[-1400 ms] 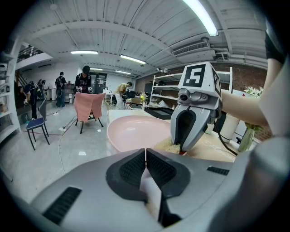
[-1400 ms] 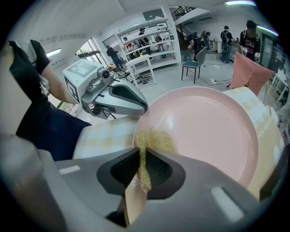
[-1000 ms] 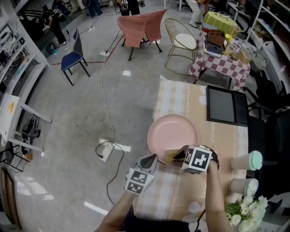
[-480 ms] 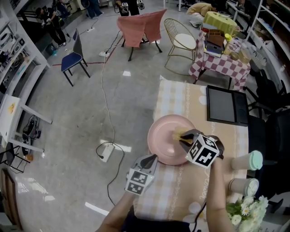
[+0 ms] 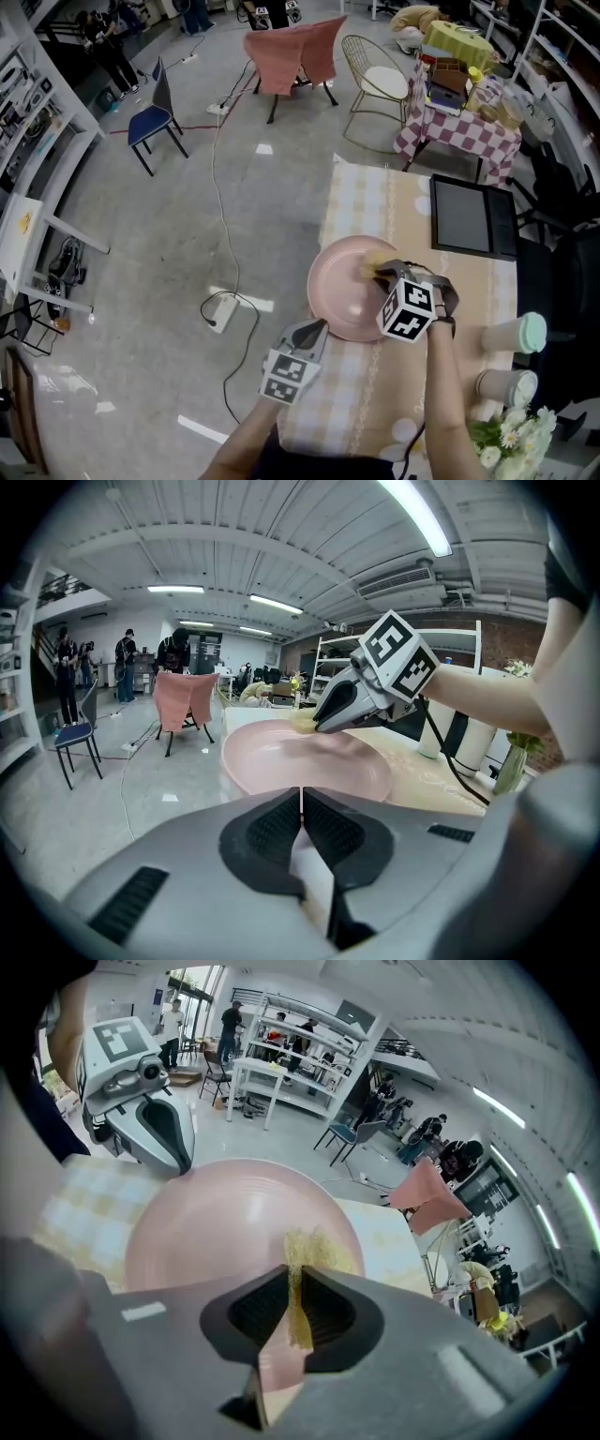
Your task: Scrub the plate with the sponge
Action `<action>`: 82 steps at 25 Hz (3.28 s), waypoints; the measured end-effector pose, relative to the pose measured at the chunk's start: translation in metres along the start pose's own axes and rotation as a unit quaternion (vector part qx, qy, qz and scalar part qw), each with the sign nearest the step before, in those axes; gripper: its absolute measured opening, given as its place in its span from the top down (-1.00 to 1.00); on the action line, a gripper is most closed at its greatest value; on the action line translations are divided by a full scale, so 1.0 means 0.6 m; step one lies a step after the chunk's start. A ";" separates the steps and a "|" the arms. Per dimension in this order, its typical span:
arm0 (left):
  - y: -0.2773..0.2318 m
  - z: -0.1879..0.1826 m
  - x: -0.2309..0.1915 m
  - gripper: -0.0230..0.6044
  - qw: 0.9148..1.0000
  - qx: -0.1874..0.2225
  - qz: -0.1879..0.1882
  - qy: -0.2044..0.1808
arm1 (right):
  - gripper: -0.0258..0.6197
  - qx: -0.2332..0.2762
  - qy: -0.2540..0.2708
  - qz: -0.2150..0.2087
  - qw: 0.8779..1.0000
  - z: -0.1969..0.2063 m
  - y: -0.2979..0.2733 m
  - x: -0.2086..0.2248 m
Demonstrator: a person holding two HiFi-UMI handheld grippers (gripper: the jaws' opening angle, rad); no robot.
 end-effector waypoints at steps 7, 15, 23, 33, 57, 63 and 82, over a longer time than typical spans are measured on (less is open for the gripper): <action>-0.001 0.001 -0.001 0.87 1.000 0.000 0.001 0.001 | 0.79 0.000 0.001 0.005 1.000 0.012 -0.032 0.009; -0.001 0.000 -0.002 0.87 1.000 -0.001 0.001 -0.001 | 0.79 -0.020 -0.020 -0.002 1.000 0.028 -0.057 0.007; 0.003 -0.005 -0.002 0.87 1.000 -0.003 0.004 0.000 | 0.79 -0.031 -0.065 0.001 0.997 0.030 -0.060 0.013; 0.002 -0.003 -0.003 0.87 1.000 -0.002 0.002 0.000 | 0.79 -0.049 -0.079 -0.001 0.996 0.033 -0.059 0.005; 0.003 -0.004 -0.001 0.87 1.000 -0.002 -0.003 0.000 | 0.79 -0.068 -0.090 -0.010 0.994 0.046 -0.030 -0.030; 0.003 -0.004 -0.001 0.87 1.000 -0.001 -0.003 0.001 | 0.79 -0.070 -0.094 -0.012 0.993 0.046 -0.026 -0.036; 0.002 -0.001 -0.001 0.87 1.000 -0.001 -0.008 0.001 | 0.79 -0.079 -0.092 -0.021 0.992 0.048 -0.013 -0.063</action>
Point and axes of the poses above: the fingertips, and each gripper's own axes: y backward along the fingers, x to its right, z out of its underside, the point moved 7 cm from there along y, backward along the fingers, and after that the axes turned 6 degrees about z, right-handed, at the moved point
